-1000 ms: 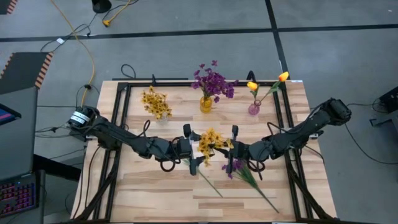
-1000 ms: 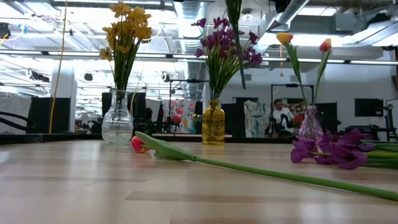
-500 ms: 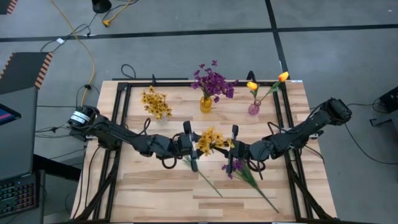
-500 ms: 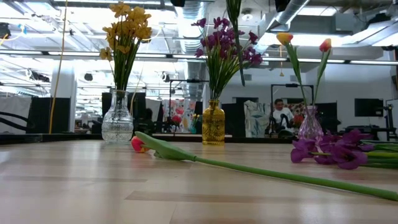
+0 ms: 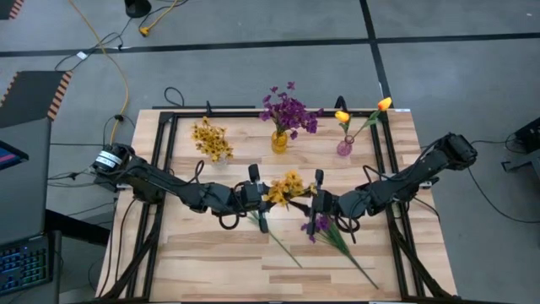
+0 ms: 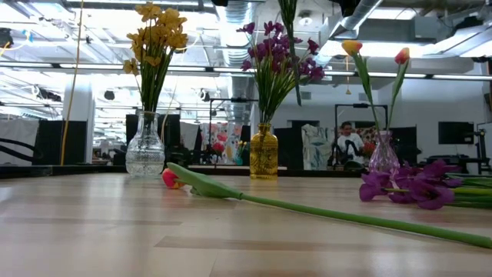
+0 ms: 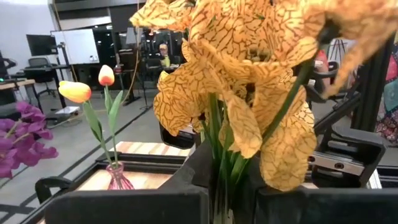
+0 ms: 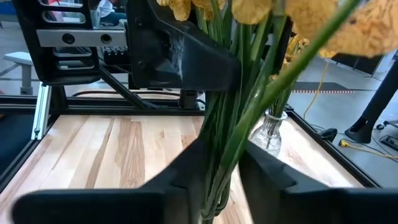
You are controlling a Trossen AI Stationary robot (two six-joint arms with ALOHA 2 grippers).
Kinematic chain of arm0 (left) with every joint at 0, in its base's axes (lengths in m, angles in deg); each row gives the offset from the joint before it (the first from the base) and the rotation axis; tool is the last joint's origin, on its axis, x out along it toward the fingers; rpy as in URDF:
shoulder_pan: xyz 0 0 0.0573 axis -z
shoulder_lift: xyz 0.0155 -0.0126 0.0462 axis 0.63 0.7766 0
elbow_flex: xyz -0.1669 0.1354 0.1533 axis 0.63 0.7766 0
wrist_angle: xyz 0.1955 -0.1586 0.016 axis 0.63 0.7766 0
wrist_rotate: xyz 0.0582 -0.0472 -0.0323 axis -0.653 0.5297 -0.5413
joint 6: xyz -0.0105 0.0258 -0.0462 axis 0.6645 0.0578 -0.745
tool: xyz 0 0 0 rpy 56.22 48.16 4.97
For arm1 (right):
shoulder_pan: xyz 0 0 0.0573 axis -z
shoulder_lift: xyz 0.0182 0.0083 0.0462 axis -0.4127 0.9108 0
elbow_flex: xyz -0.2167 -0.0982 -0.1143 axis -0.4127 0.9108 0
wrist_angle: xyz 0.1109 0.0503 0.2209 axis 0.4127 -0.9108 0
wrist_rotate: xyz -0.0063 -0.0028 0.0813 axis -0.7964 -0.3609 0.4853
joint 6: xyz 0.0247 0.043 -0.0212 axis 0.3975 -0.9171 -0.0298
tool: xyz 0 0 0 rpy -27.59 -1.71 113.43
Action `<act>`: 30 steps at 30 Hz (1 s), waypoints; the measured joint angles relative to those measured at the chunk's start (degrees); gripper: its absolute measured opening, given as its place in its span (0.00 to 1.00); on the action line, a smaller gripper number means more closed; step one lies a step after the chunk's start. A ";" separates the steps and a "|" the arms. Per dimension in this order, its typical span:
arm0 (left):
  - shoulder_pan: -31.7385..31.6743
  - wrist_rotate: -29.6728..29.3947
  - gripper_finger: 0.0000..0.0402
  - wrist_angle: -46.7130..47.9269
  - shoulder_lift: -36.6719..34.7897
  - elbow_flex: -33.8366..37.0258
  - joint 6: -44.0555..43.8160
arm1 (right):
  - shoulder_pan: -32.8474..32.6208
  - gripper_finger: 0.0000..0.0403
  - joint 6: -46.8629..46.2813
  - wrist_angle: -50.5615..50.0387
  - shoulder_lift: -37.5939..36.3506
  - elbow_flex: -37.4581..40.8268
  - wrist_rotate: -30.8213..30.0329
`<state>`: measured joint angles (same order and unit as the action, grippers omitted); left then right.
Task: Sort flowers into vase by color
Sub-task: Put the yellow flowers into the transparent vase
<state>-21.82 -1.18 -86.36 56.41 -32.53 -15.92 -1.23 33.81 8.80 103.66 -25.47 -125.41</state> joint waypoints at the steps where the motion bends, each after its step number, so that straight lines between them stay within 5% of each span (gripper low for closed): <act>1: 0.02 -0.04 0.03 -0.02 -0.04 0.00 0.34 | 0.11 0.34 0.01 0.00 0.00 0.00 0.01; 11: 3.36 -8.59 0.02 5.05 -5.49 0.00 5.24 | 0.25 0.59 -0.02 -0.17 0.00 0.00 0.13; 24: 14.45 -26.32 0.02 23.05 -23.81 0.00 7.78 | 0.25 0.61 -0.02 -2.20 -0.02 0.00 0.11; 30: 21.00 -41.16 0.02 29.63 -29.46 0.00 7.79 | 0.25 0.61 -0.04 -2.28 -0.02 0.00 0.11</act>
<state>-0.81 -42.34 -56.73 26.95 -32.53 -8.13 -0.99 33.77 6.52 103.63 -25.47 -125.30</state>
